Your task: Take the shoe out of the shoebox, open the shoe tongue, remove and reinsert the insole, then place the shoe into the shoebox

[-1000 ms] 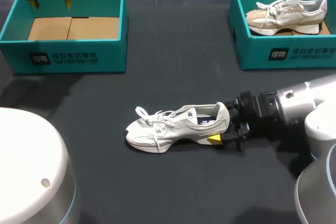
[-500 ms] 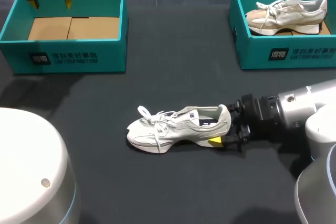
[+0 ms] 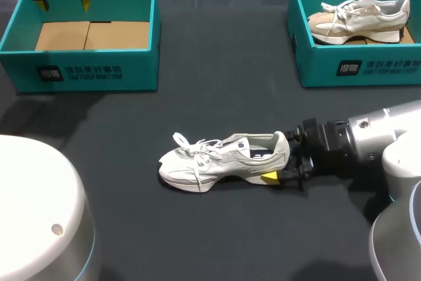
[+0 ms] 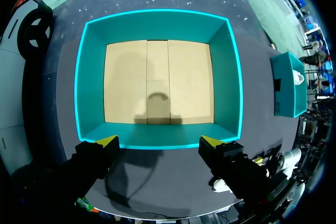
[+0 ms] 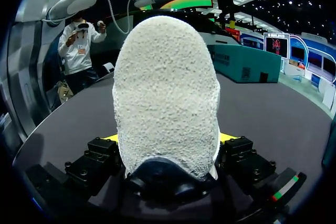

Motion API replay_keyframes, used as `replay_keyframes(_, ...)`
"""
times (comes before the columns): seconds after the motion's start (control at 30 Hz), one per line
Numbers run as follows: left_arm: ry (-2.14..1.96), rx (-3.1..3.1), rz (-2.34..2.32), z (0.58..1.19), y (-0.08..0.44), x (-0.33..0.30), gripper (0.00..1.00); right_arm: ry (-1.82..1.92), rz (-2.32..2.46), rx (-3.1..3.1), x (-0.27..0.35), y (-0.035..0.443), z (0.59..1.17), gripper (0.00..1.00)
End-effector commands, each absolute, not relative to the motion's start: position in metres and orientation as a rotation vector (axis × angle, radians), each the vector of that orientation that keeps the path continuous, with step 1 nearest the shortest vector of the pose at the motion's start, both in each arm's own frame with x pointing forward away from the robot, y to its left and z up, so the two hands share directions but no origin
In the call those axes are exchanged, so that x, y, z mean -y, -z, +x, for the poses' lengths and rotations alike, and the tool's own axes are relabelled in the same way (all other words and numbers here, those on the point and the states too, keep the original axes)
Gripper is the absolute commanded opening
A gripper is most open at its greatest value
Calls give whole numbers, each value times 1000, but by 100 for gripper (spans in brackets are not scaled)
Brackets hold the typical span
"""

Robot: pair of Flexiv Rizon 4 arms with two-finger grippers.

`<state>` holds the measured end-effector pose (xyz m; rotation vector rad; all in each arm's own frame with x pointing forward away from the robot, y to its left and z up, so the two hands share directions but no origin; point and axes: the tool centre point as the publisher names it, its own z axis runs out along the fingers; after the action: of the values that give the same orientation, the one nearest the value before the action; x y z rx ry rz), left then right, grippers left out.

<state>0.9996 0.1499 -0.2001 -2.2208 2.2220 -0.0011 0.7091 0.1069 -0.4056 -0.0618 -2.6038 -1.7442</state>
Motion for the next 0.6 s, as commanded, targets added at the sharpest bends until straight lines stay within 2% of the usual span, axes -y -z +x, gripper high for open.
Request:
replay_keyframes(0.03, 19, -2215, -2224, 991, 194, -137, 100, 1741, -63, 2608, -108, 405, 708, 0)
replay_keyframes(0.6, 20, -2239, -2231, 921, 189, -64, 100, 1741, -63, 2608, -108, 405, 708, 0)
